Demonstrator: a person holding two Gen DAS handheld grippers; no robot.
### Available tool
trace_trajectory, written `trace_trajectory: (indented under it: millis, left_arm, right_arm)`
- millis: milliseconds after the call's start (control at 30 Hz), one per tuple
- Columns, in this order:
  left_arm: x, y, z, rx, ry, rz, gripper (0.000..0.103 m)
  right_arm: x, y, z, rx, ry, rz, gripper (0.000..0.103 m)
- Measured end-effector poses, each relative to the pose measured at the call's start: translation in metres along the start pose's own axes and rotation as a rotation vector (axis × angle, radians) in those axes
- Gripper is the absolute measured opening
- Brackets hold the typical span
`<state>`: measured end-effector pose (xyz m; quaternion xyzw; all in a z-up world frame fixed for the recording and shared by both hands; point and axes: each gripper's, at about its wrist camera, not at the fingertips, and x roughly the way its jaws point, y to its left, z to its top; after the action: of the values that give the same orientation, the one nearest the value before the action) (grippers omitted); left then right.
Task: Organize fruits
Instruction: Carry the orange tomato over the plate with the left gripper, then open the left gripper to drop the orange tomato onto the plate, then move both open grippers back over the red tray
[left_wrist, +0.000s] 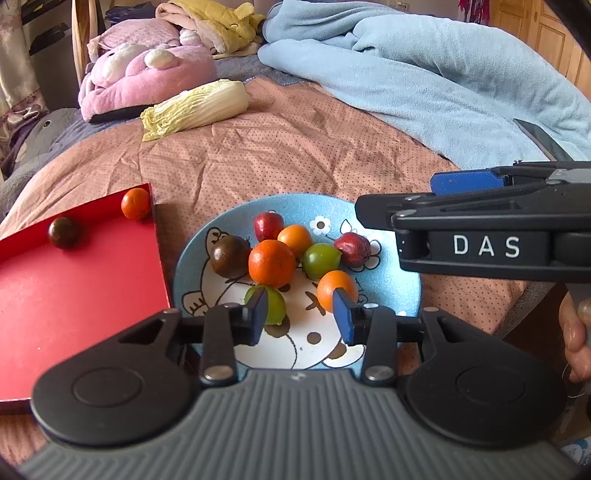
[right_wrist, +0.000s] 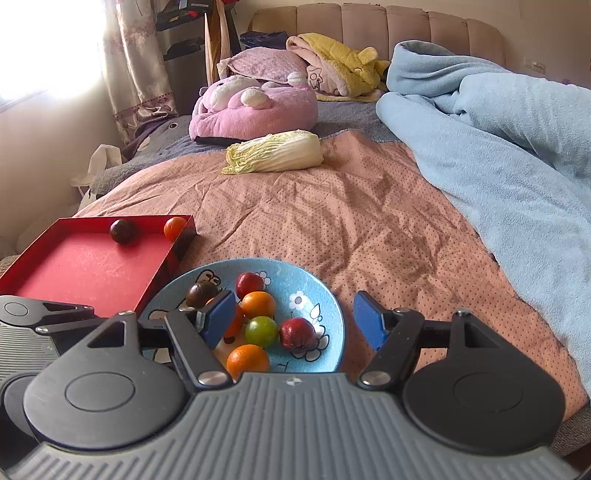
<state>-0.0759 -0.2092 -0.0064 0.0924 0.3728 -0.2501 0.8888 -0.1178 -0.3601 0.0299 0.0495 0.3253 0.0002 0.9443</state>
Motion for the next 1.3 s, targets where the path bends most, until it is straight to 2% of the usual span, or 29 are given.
trace_trajectory:
  millis: [100,200,433,900,1300]
  left_arm:
    - [-0.008,0.002,0.004,-0.007,-0.017,-0.007,0.042]
    - [-0.016,0.008,0.007,-0.013,-0.034,-0.004,0.042]
    - [-0.03,0.03,0.012,-0.02,-0.06,0.03,0.042]
    - [-0.057,0.106,0.025,-0.096,-0.103,0.148,0.042]
    - [-0.049,0.174,0.023,-0.213,-0.099,0.27,0.042]
  right_arm:
    - [0.0,0.0,0.003,0.007,-0.003,0.0,0.076]
    - [-0.001,0.0,0.007,0.016,-0.012,-0.006,0.082]
    - [-0.004,0.008,0.013,0.006,-0.02,-0.002,0.083]
    - [-0.009,0.028,0.033,0.0,-0.033,0.02,0.085]
    - [0.01,0.045,0.038,-0.014,0.005,0.03,0.085]
